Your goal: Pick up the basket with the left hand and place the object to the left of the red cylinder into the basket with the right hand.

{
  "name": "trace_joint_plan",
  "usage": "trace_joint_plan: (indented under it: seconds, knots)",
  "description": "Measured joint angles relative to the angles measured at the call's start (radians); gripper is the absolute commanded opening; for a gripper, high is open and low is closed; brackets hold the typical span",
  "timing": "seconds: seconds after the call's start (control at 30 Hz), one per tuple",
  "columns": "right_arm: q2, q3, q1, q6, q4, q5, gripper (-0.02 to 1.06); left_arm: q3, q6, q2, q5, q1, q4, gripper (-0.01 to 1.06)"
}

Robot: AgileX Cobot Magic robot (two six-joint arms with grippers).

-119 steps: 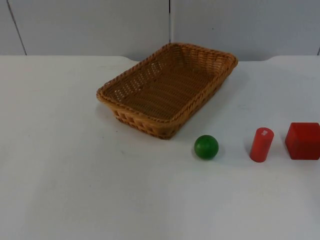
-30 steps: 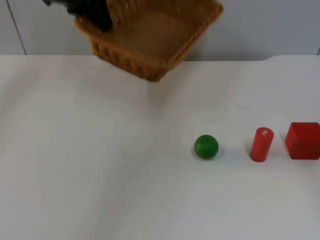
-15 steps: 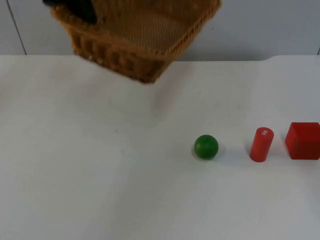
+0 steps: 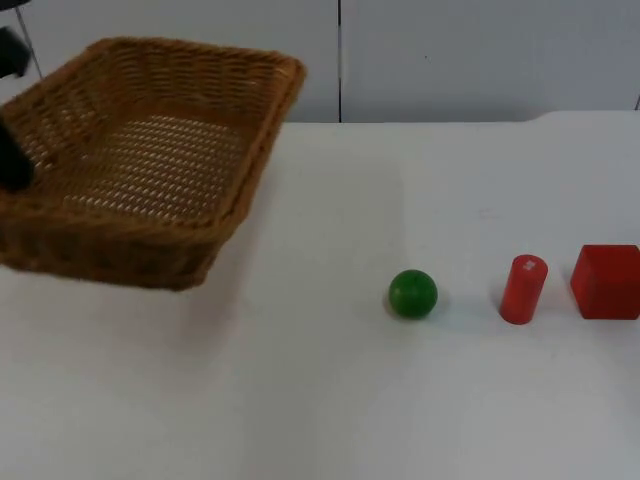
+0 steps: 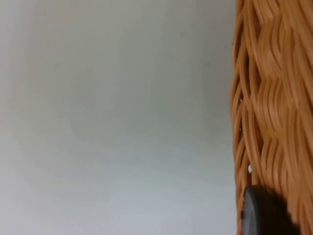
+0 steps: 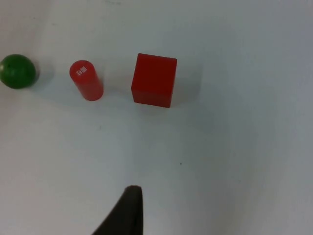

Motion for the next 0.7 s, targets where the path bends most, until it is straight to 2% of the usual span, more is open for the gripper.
trace_joint_plan:
  seconds: [0.07,0.1,0.17,0.33,0.7]
  knots:
    - [0.0,0.0,0.0,0.0,0.0,0.002,1.05,0.106,0.069,-0.072,-0.024,0.056,-0.061,0.0]
    - [0.0,0.0,0.0,0.0,0.0,0.002,1.05,0.106,0.069,-0.072,-0.024,0.056,-0.061,0.0]
    - [0.0,0.0,0.0,0.0,0.0,0.002,1.05,0.234,0.139,-0.146,-0.058,0.103,-0.114,0.0]
    - [0.0,0.0,0.0,0.0,0.018,0.002,1.05,0.364,0.173,-0.238,-0.127,0.122,-0.157,0.0]
    - [0.0,0.0,0.0,0.0,0.051,-0.006,1.05,0.391,0.198,-0.305,-0.157,0.122,-0.181,0.0]
